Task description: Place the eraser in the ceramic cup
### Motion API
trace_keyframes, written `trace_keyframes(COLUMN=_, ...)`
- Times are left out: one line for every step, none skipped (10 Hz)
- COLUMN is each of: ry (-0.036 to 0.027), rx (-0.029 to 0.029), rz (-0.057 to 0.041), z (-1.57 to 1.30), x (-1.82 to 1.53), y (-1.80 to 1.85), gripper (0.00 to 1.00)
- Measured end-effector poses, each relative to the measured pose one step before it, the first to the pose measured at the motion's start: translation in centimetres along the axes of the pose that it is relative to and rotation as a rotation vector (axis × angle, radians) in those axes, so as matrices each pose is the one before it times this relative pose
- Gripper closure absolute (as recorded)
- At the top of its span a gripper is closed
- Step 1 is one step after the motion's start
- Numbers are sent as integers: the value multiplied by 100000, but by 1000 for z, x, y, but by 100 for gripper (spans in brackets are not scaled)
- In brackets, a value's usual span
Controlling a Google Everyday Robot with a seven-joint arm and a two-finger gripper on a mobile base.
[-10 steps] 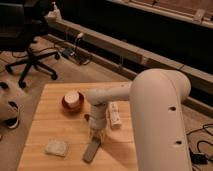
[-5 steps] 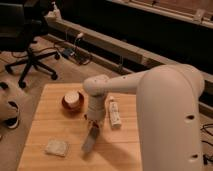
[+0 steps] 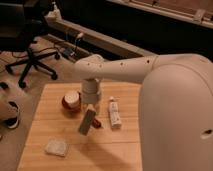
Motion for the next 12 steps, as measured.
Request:
trace_keyframes(ry=-3879, rx=-160, rz=90, z=-1558, x=-1201, y=679, gripper=100)
trace_keyframes(ry=-4232, rx=58, rz=457, z=-1725, x=-1352, y=455, gripper=100)
trace_keyframes(ry=-4450, rx=304, rz=806, z=-1786, x=-1478, y=271, gripper=100)
trace_keyframes(ry=-4993, rx=530, rz=754, z=-1870, x=-1648, y=394, gripper=100)
trace_keyframes(ry=-4265, rx=505, rz=6, z=-1390, x=-1386, y=823, gripper=100)
trace_keyframes(ry=-3777, rx=412, rz=-63, z=-1058, x=-1300, y=939, gripper=100)
trace_keyframes(ry=-2194, rx=-90, rz=-15, z=-622, x=-776, y=787, gripper=100)
trace_keyframes(ry=-1760, rx=-73, rz=-288, z=-275, x=-575, y=868, gripper=100)
trace_keyframes(ry=-1935, rx=181, rz=-527, z=-206, x=-456, y=874, gripper=100)
trace_keyframes(ry=-2900, rx=-698, rz=-1448, z=100, x=-408, y=1585, gripper=100)
trace_keyframes(ry=-1882, rx=-487, rz=-1005, z=298, x=-250, y=931, gripper=100)
trace_keyframes(ry=-2095, rx=-499, rz=-662, z=327, x=-361, y=579, gripper=100)
